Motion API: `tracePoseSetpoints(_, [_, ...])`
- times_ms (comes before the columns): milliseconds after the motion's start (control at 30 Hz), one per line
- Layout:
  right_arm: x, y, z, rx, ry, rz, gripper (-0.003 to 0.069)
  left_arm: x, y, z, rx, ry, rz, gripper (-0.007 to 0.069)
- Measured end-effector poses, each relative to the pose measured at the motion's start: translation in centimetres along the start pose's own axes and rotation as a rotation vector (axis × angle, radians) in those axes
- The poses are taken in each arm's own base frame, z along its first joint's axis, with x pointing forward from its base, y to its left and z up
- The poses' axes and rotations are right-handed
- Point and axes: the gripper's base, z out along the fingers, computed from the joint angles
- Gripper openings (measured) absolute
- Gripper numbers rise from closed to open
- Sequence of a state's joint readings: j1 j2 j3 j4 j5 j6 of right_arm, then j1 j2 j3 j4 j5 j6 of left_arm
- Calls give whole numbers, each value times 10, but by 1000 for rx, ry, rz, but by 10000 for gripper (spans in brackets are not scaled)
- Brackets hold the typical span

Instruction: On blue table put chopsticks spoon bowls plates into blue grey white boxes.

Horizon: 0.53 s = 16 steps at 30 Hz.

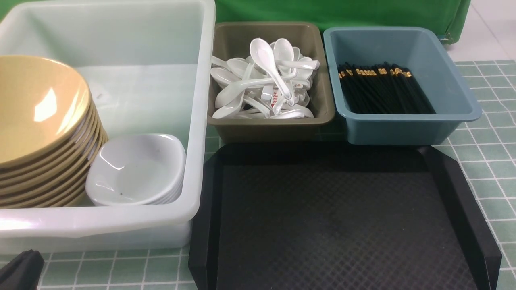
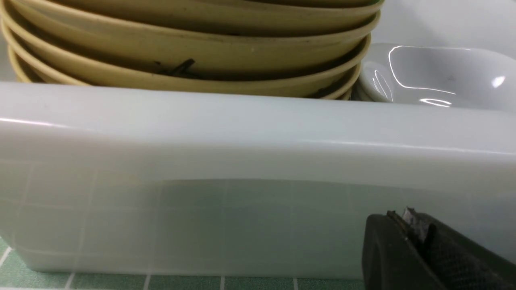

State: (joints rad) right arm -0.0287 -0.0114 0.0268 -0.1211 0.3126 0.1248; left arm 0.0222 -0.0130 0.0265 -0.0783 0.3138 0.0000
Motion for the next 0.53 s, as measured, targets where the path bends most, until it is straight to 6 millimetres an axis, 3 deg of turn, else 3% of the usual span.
tracePoseSetpoints(533, [0,0,0,0,0,0,62,0,0,0,0,1,0,-14])
